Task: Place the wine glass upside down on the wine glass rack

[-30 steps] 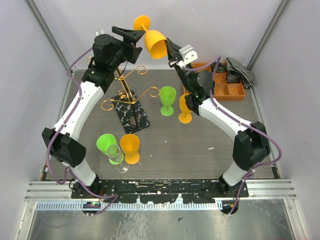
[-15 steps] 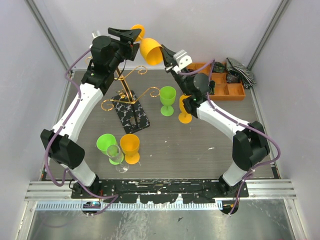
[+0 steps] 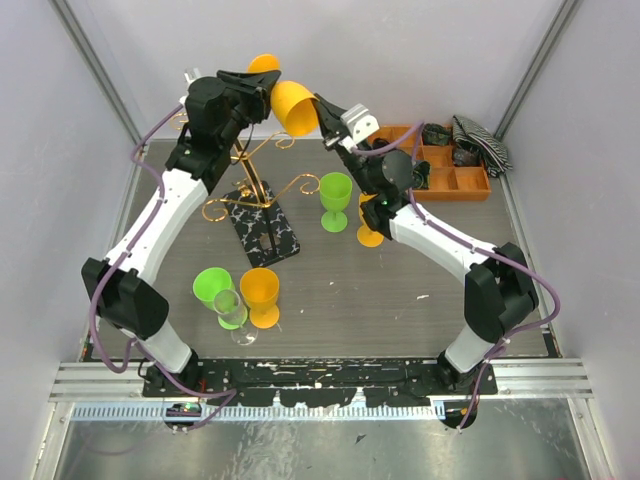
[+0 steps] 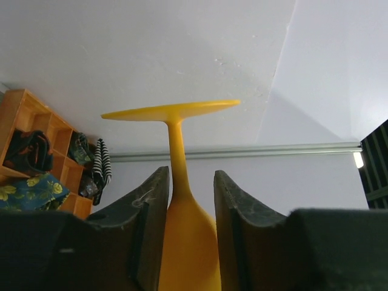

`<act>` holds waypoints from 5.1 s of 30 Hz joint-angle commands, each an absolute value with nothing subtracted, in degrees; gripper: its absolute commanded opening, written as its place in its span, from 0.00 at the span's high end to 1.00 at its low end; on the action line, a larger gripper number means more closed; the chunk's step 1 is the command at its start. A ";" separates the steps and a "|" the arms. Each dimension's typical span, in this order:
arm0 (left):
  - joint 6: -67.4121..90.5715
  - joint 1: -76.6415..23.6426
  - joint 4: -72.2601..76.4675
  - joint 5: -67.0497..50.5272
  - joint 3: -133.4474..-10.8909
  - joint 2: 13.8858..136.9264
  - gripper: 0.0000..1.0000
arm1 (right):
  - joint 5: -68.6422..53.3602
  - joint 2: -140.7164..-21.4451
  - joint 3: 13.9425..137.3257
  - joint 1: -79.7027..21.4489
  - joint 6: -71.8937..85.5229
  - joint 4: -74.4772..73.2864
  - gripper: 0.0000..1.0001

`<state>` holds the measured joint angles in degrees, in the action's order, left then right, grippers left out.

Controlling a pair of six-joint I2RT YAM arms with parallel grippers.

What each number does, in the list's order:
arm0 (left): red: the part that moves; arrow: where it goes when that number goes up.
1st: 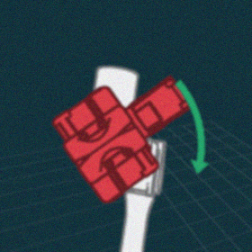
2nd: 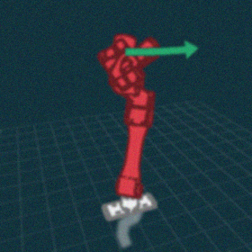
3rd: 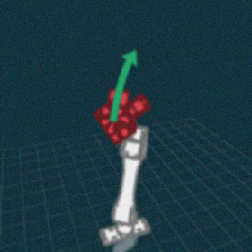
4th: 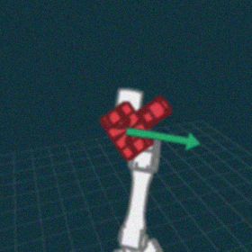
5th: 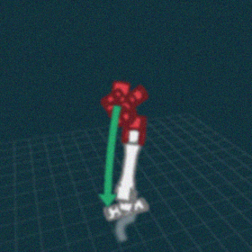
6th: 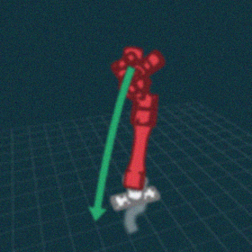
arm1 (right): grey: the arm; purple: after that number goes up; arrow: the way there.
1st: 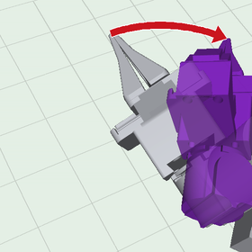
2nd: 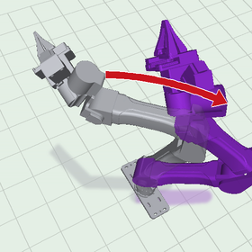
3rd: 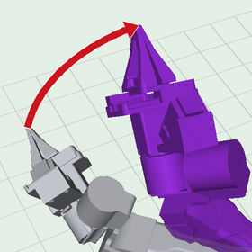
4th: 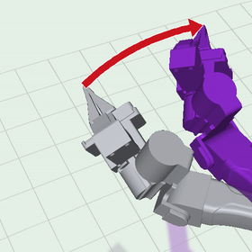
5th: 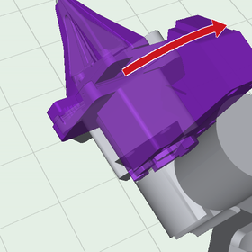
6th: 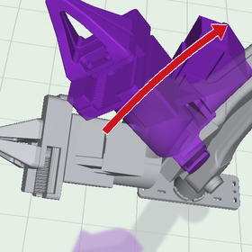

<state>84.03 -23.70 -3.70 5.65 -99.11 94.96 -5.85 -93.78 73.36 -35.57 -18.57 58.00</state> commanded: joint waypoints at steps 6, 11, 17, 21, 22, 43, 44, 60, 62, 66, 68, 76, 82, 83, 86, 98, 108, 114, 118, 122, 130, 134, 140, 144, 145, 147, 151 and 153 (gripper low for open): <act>77.85 -23.99 -1.35 5.06 -102.47 93.49 0.75 | -4.08 -92.29 74.52 -37.13 -21.88 58.41 0.98; 73.82 -24.04 -0.68 2.73 -106.08 95.34 0.84 | -4.19 -91.93 74.21 -37.51 -22.43 58.12 0.95; 67.55 -23.79 2.45 1.84 -107.69 96.17 0.89 | -4.23 -90.69 72.98 -37.60 -23.09 57.87 0.81; 54.84 -22.76 1.76 3.36 -109.77 95.12 0.92 | -2.43 -88.98 71.98 -37.60 -24.87 54.81 0.66; 51.34 -22.50 1.20 4.34 -109.87 94.50 0.93 | -1.79 -88.47 71.55 -37.58 -25.12 54.07 0.63; -1.18 -15.79 18.48 21.62 -72.14 66.41 1.00 | 6.38 -82.52 67.00 -37.53 -30.10 42.14 0.40; -2.18 -15.29 19.10 22.38 -71.27 65.53 1.00 | 6.34 -82.39 66.92 -37.47 -30.11 41.58 0.40; -8.79 -8.91 29.18 20.64 -53.28 61.44 1.00 | 4.32 -81.42 65.51 -37.51 -31.29 38.13 0.37; -9.10 -8.39 34.20 19.15 -49.68 61.65 1.00 | 3.95 -81.31 65.15 -37.47 -31.47 37.66 0.36; -11.95 -7.81 43.02 17.54 -44.18 62.86 1.00 | 3.82 -81.05 64.52 -37.43 -31.94 37.09 0.36; -12.95 -7.05 43.90 17.47 -43.30 63.76 1.00 | 3.99 -80.95 64.46 -37.43 -32.11 36.77 0.36; -3.97 -0.51 47.61 8.44 -41.05 68.36 1.00 | 4.19 -80.86 64.05 -37.31 -32.26 35.72 0.36; -0.31 1.72 49.91 -0.55 -41.40 72.26 1.00 | 4.72 -80.60 63.32 -37.26 -32.44 35.33 0.36; -0.23 1.75 50.50 -2.08 -41.32 73.81 1.00 | 4.70 -80.60 63.24 -37.24 -32.43 35.27 0.36; 0.20 2.13 53.76 -7.58 -41.19 77.46 1.00 | 4.42 -80.66 63.10 -37.19 -32.68 34.77 0.37; 6.21 2.46 73.91 -16.72 -43.23 92.71 1.00 | 3.21 -81.19 64.01 -37.18 -34.16 32.26 0.41; 9.53 2.46 82.00 -16.93 -46.38 99.44 1.00 | 4.39 -82.55 64.83 -37.13 -34.65 31.40 0.41; 8.45 2.47 82.00 -15.63 -49.50 101.86 1.00 | 4.74 -83.54 65.60 -37.15 -34.89 30.80 0.41; 8.45 2.47 82.00 -15.50 -51.35 103.53 1.00 | 4.79 -84.09 66.24 -37.13 -34.99 30.32 0.41; 7.97 2.44 82.00 -14.94 -51.86 104.50 1.00 | 5.17 -84.37 66.36 -37.18 -35.15 30.21 0.40; 10.46 3.16 82.00 -16.60 -54.81 107.40 1.00 | 5.80 -84.80 66.42 -37.13 -35.47 30.23 0.40; 10.84 3.57 82.00 -16.45 -56.81 109.22 1.00 | 5.97 -85.12 66.60 -37.17 -35.51 30.21 0.40; 11.19 5.09 82.00 -13.26 -56.88 109.62 1.00 | 6.22 -85.49 66.70 -37.18 -35.55 30.15 0.40; 10.29 6.38 82.00 -11.84 -55.99 108.83 1.00 | 5.85 -85.98 66.86 -37.11 -35.60 30.06 0.40; 10.37 6.84 82.00 -11.78 -56.03 108.73 1.00 | 5.74 -86.10 66.96 -37.17 -35.60 30.05 0.40; 10.50 7.68 81.92 -11.54 -56.22 108.55 1.00 | 5.71 -86.42 67.06 -37.16 -35.62 30.02 0.40; 9.82 8.70 81.53 -10.69 -55.84 107.69 1.00 | 5.54 -86.59 66.96 -37.17 -35.49 29.83 0.40; 9.73 9.16 81.61 -10.63 -55.46 107.44 1.00 | 5.38 -86.64 66.97 -37.13 -35.43 29.79 0.40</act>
